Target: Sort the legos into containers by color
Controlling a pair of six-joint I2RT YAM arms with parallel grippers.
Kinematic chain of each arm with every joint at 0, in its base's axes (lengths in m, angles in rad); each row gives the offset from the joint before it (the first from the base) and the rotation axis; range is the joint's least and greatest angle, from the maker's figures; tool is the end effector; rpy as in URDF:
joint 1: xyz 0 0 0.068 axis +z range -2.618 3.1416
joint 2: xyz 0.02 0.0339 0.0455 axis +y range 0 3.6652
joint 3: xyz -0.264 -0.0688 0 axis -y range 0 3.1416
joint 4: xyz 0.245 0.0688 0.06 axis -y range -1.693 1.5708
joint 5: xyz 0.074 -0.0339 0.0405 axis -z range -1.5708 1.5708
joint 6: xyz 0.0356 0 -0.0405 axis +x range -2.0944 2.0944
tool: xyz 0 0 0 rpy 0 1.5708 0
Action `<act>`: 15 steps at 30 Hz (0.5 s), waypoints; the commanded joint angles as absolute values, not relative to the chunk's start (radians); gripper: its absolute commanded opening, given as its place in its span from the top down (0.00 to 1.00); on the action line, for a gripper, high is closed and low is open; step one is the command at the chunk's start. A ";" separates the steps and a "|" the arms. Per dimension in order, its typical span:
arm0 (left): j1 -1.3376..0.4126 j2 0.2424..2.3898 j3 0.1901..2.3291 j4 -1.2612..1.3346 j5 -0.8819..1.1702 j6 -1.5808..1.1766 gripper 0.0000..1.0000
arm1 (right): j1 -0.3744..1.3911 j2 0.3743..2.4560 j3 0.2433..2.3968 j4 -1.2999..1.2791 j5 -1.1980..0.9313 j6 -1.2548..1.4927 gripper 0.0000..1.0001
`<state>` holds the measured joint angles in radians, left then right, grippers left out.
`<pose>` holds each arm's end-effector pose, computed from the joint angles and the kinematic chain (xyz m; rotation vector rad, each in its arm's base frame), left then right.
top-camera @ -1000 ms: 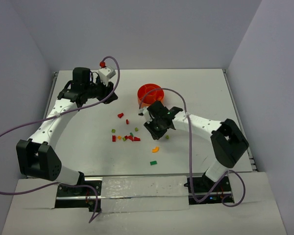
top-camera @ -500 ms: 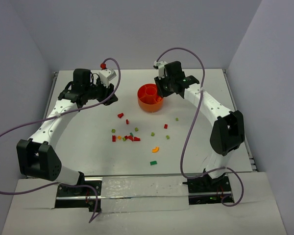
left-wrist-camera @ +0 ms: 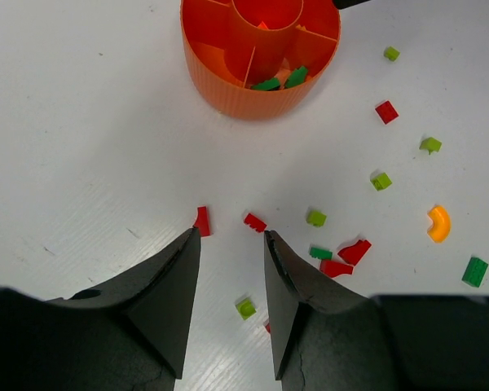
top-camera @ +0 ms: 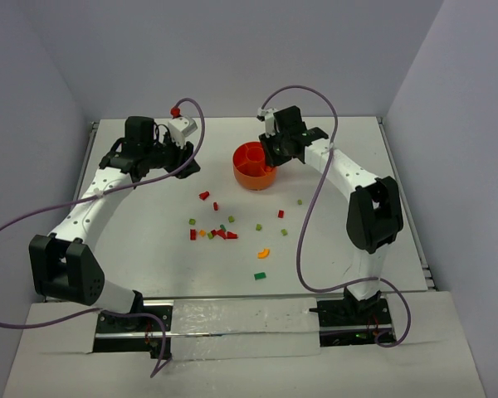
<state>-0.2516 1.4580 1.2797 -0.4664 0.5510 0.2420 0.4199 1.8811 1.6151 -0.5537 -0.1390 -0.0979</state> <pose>0.3105 -0.0991 0.3287 0.8193 2.0102 -0.6128 0.3882 0.1787 0.2785 -0.6790 2.3060 0.3170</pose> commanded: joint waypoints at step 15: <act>-0.301 1.471 1.318 -0.494 0.569 0.268 0.51 | 0.394 1.918 1.688 -0.529 -0.120 -0.117 0.29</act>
<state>-0.2745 1.4761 1.2797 -0.4776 0.5510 0.2498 0.3997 1.9240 1.6328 -0.5536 -0.1353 -0.1104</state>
